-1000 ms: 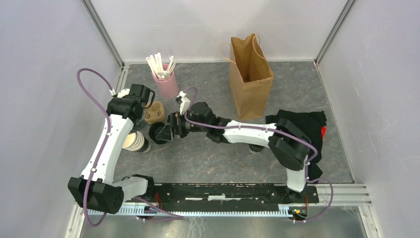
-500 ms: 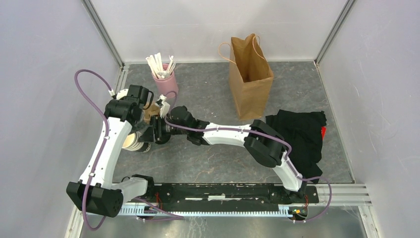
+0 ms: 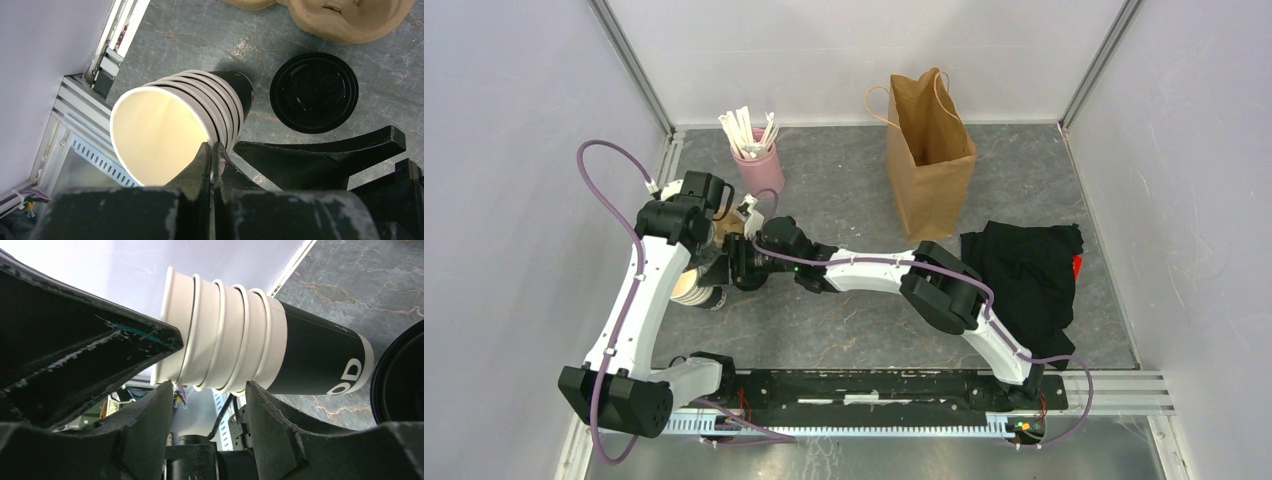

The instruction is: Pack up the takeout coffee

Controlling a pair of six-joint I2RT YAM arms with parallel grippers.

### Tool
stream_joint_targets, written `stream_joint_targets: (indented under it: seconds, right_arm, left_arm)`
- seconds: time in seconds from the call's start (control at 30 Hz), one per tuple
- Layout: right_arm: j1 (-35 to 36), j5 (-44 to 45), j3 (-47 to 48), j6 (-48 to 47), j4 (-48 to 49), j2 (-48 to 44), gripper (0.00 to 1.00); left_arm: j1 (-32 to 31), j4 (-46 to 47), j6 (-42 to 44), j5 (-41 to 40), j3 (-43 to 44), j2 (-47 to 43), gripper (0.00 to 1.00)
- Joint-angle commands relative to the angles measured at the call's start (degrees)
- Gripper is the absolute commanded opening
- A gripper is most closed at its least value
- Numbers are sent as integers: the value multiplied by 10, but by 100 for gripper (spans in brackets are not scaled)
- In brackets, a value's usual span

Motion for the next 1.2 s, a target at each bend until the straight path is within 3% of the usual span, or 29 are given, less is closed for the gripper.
stream_joint_targets:
  seconds: [0.0, 0.37, 0.77, 1.17]
  right_arm:
    - [-1, 9, 25, 27, 48, 6, 63]
    - [-1, 31, 48, -12, -46, 27, 58]
    - [-1, 26, 65, -30, -79, 32, 57]
    - [-5, -4, 106, -45, -127, 5, 66]
  left_arm:
    - [0, 4, 23, -8, 0, 2, 2]
    - [0, -19, 3, -2, 20, 13, 2]
    - [-1, -69, -2, -29, 86, 26, 2]
    - [4, -79, 35, -29, 186, 2, 2]
